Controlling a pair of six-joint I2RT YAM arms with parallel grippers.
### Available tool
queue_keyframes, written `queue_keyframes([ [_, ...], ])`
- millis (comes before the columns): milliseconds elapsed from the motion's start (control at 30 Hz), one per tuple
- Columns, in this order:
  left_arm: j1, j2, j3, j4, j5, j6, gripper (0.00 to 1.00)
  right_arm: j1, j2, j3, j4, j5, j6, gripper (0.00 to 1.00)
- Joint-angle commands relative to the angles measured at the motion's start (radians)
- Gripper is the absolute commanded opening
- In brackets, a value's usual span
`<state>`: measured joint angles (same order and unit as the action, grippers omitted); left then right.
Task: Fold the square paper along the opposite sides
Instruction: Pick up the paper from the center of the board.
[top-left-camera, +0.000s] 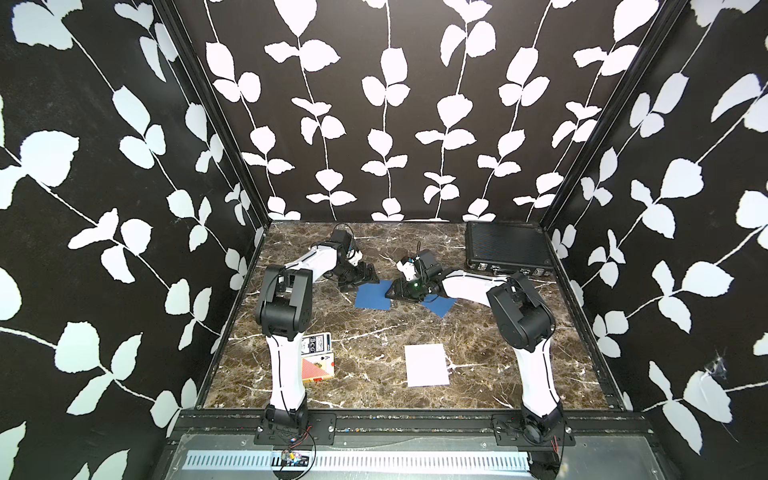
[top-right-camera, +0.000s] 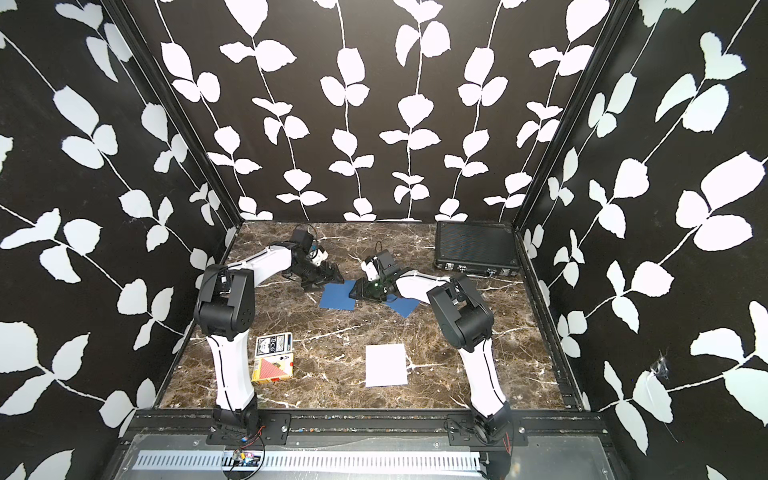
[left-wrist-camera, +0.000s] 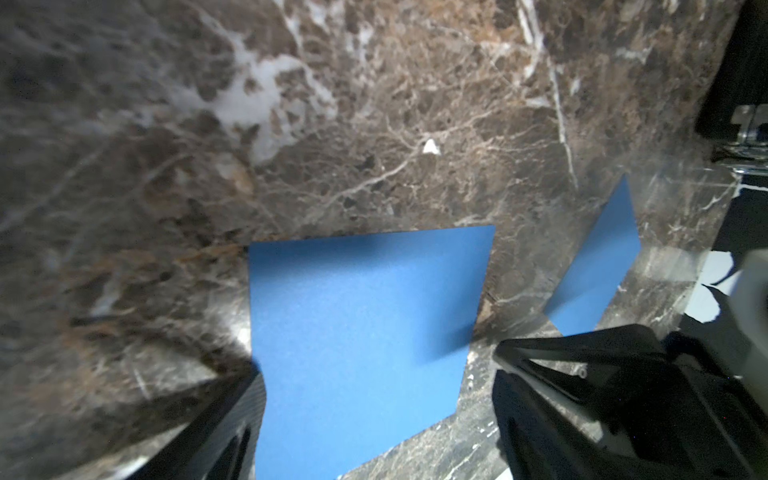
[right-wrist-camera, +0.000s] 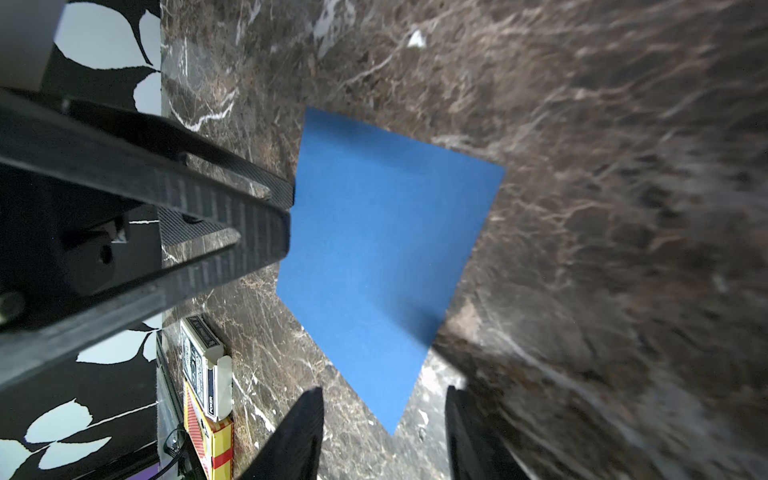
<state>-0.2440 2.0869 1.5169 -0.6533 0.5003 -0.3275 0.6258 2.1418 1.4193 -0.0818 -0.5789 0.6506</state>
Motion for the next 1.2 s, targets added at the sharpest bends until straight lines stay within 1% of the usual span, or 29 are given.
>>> queue_keyframes([
  [0,-0.003,0.024,-0.044,-0.057,0.012,0.011,0.90,0.012,0.038,0.008,0.023,0.013,-0.015,0.50],
  [200,-0.003,0.030,-0.060,-0.049,0.019,0.002,0.89,0.025,0.080,0.026,0.036,0.007,-0.013,0.49],
  [400,-0.002,0.014,-0.099,-0.017,0.011,-0.014,0.81,0.034,0.112,0.034,0.080,-0.011,0.004,0.49],
  [600,0.000,-0.005,-0.159,0.046,0.023,-0.045,0.78,0.043,0.138,0.049,0.102,-0.032,0.013,0.49],
  [667,0.001,-0.005,-0.165,0.052,0.023,-0.045,0.73,0.044,0.138,0.040,0.117,-0.035,0.018,0.49],
  [767,0.002,-0.002,-0.163,0.052,0.019,-0.045,0.62,0.043,0.132,0.032,0.122,-0.032,0.015,0.49],
  [967,0.002,-0.002,-0.141,0.024,0.012,-0.031,0.44,0.030,0.090,0.008,0.122,-0.021,0.000,0.50],
  [1033,0.002,-0.005,-0.140,0.018,0.011,-0.025,0.39,0.020,0.071,0.000,0.122,-0.021,-0.003,0.51],
  [1167,0.001,-0.026,-0.141,0.020,0.020,-0.024,0.33,-0.002,0.026,-0.014,0.111,-0.022,-0.013,0.52],
])
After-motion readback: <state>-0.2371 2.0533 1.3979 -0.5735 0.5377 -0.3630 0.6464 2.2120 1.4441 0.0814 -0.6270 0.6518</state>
